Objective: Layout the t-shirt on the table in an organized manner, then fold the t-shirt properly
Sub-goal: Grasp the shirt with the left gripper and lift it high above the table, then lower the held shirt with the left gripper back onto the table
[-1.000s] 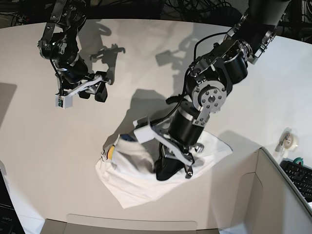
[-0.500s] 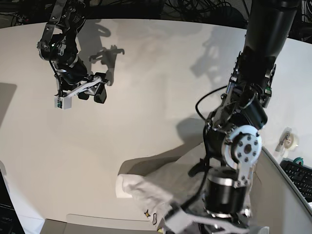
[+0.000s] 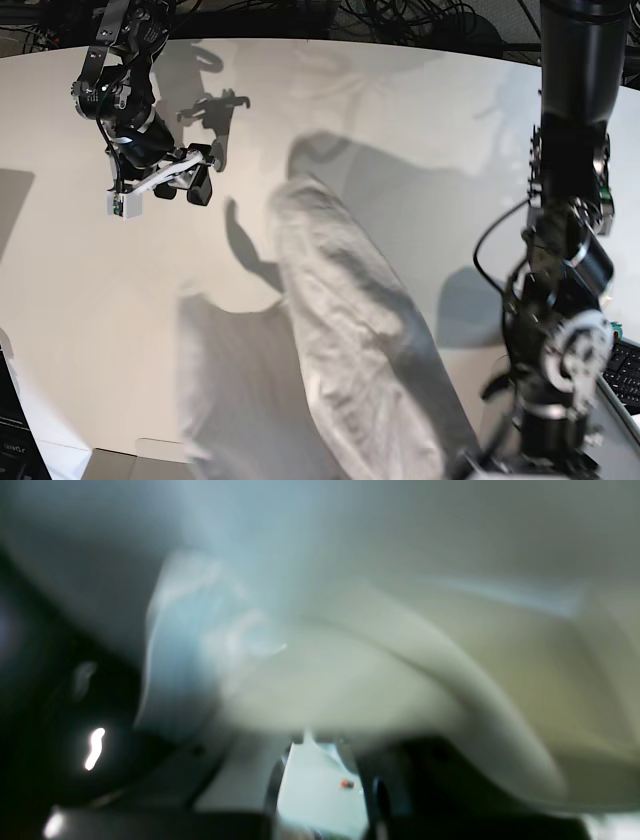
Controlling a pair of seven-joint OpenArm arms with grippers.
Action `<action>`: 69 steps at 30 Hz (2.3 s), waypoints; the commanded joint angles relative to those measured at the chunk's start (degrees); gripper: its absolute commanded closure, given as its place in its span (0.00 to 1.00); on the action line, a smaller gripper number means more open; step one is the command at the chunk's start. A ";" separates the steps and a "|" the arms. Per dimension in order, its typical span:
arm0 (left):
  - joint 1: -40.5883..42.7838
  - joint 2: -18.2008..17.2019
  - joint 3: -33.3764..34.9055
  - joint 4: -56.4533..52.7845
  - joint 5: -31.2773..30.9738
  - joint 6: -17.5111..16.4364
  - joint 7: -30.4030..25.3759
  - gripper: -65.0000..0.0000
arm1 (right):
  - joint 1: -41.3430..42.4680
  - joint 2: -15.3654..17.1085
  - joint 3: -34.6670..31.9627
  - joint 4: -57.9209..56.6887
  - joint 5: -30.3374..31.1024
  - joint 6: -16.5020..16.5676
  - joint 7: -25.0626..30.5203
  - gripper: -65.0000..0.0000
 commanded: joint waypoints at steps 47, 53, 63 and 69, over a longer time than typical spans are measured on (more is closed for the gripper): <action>22.83 17.82 29.76 2.10 -4.77 -3.18 4.42 1.00 | -0.79 4.29 0.33 1.33 0.98 0.38 1.15 0.47; 28.64 20.19 32.66 -0.62 -4.77 -3.18 4.42 1.00 | -1.23 5.52 2.44 1.33 1.07 0.38 1.15 0.47; 30.31 19.93 26.60 -0.45 -4.68 1.17 4.42 1.00 | -1.14 5.78 6.31 1.24 1.07 0.29 0.88 0.47; 36.28 19.84 15.61 2.28 -4.68 2.31 4.42 1.00 | 0.71 4.46 5.87 0.98 1.07 0.11 0.88 0.47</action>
